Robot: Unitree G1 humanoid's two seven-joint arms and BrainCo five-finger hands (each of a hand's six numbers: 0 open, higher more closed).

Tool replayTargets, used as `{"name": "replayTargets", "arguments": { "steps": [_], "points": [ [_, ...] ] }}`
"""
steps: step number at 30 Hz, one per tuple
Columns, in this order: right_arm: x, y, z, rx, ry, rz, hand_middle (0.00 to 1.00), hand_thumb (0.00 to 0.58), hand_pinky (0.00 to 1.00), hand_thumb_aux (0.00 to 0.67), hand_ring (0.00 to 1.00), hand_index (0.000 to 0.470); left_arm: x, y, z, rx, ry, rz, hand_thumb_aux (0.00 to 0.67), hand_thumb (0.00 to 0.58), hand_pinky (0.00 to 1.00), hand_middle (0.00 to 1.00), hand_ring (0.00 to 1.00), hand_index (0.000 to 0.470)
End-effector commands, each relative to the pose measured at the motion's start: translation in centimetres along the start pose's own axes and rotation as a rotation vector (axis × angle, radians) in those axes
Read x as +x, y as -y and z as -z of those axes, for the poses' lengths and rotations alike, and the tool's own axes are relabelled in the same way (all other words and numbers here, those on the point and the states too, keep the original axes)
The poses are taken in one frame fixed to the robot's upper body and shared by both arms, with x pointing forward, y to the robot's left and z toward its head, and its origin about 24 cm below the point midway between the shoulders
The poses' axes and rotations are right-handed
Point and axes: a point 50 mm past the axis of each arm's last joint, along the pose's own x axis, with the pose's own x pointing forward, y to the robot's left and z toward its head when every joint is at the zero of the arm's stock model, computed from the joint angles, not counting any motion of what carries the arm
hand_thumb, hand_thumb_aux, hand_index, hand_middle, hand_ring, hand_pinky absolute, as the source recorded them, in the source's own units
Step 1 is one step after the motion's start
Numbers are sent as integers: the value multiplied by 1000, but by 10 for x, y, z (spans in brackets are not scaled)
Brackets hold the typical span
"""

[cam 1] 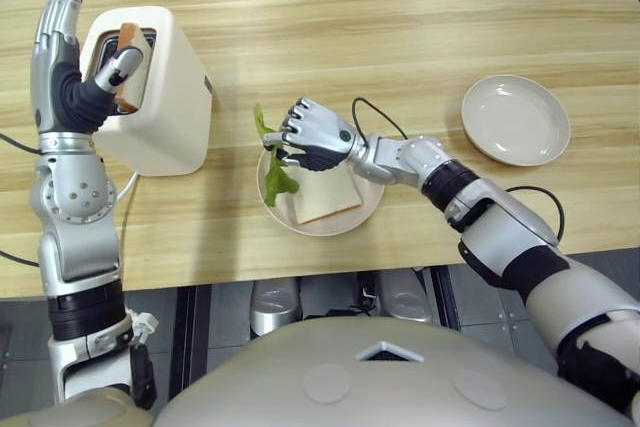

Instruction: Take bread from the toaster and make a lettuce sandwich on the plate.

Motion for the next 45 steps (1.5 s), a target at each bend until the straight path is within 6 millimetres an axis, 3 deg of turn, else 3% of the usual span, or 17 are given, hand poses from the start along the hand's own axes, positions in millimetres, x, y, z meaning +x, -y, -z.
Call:
{"name": "replayTargets", "arguments": {
  "steps": [1,7,17,27,36,37,38,39,42,45],
  "points": [
    [4,2,-3,22,9,12,1000,580,1000,670,1000,460,-2,-3,17,95,-83,10,0,0,0,0,0,0],
    [-11,-10,3,51,-61,-104,1000,580,1000,670,1000,460,-5,-5,31,231,-173,-7,0,0,0,0,0,0],
    [-60,-22,21,117,-244,-375,1000,580,1000,670,1000,460,-5,4,27,188,-172,20,0,0,0,0,0,0],
    [-85,3,22,150,-251,-393,1000,580,1000,670,1000,460,-5,3,23,199,-167,10,0,0,0,0,0,0],
    [-90,5,19,171,-280,-418,1000,580,1000,670,1000,460,-3,7,22,186,-168,24,0,0,0,0,0,0],
    [-91,4,20,169,-292,-426,949,0,949,0,949,0,-3,7,22,186,-168,24,0,0,0,0,0,0],
    [-93,4,21,166,-303,-429,949,0,949,0,949,0,-3,7,22,187,-167,23,0,0,0,0,0,0],
    [-94,4,21,164,-312,-430,765,0,765,0,765,0,-3,6,22,188,-167,21,0,0,0,0,0,0],
    [-98,10,23,158,-329,-418,678,0,678,0,678,0,-3,3,24,202,-175,12,0,0,0,0,0,0],
    [-102,26,32,117,-344,-392,667,0,667,0,667,0,-4,-2,27,256,-186,-1,0,0,0,0,0,0]
  ]
}}
